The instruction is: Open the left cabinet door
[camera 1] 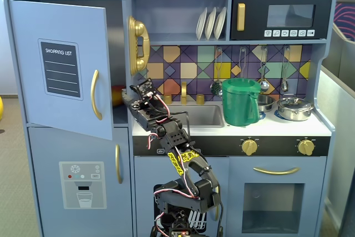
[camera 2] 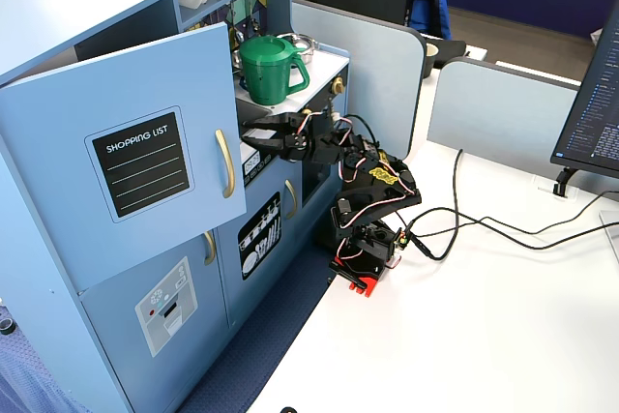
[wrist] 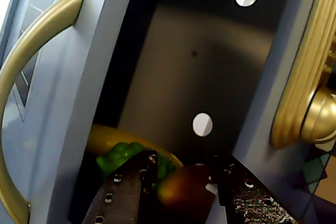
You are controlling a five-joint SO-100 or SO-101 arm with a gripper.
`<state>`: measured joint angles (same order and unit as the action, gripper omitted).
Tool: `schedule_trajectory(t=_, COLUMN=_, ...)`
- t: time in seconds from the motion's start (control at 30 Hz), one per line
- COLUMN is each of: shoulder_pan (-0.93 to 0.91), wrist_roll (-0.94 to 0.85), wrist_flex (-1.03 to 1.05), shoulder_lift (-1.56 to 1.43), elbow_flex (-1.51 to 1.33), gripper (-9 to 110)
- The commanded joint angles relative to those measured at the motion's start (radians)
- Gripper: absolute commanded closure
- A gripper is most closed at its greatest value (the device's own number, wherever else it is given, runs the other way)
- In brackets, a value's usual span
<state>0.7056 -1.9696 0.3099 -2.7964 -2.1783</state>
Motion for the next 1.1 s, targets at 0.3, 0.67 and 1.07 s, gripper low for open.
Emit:
schedule_trajectory(t=0.3, shoulder_pan=0.244, wrist_roll=-0.094, wrist_flex=-0.331, shoulder_lift=0.210, elbow_flex=-0.064, gripper=97)
schedule_trajectory(t=0.67, shoulder_pan=0.545, wrist_roll=-0.216, wrist_flex=-0.520, shoulder_lift=0.290, elbow_flex=-0.097, gripper=97)
schedule_trajectory(t=1.07, shoulder_pan=0.204, wrist_roll=-0.049, wrist_flex=-0.279, shoulder_lift=0.202, elbow_flex=-0.100, gripper=98)
